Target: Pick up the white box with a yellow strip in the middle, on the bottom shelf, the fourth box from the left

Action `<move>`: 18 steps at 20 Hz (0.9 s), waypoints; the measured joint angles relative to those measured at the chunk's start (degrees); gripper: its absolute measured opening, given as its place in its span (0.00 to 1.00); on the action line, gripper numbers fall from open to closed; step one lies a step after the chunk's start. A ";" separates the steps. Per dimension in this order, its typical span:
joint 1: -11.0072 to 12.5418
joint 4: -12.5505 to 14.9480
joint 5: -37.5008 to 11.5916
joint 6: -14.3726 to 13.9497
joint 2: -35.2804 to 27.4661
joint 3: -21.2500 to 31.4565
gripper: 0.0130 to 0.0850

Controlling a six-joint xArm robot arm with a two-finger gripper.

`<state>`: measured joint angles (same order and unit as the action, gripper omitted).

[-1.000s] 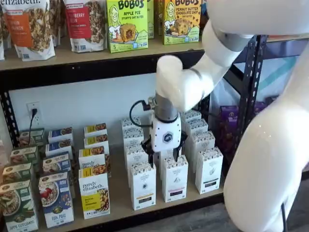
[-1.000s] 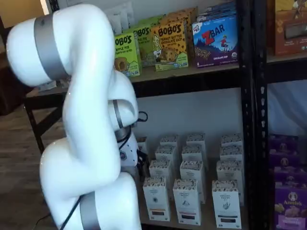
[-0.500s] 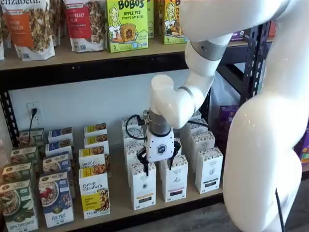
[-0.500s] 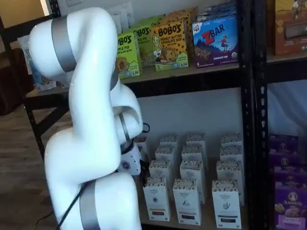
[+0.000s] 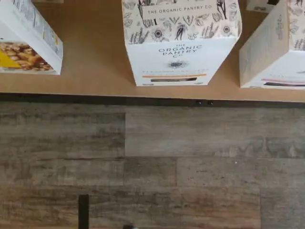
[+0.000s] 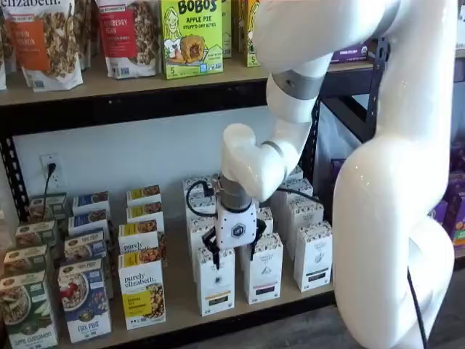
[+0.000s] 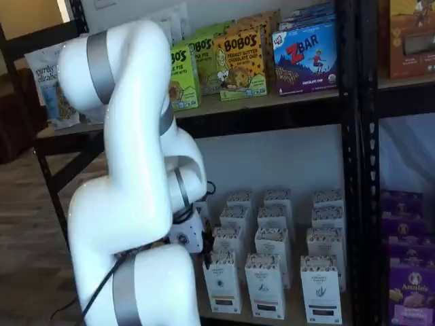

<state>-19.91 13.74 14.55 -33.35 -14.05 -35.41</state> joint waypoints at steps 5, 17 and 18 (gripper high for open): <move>0.31 -0.11 -1.51 0.37 -2.49 -1.41 1.00; 0.77 3.96 -3.85 -3.17 -8.16 -5.89 1.00; 0.85 4.29 -4.05 -3.43 -8.80 -6.48 1.00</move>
<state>-19.06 18.04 10.50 -36.78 -22.85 -41.89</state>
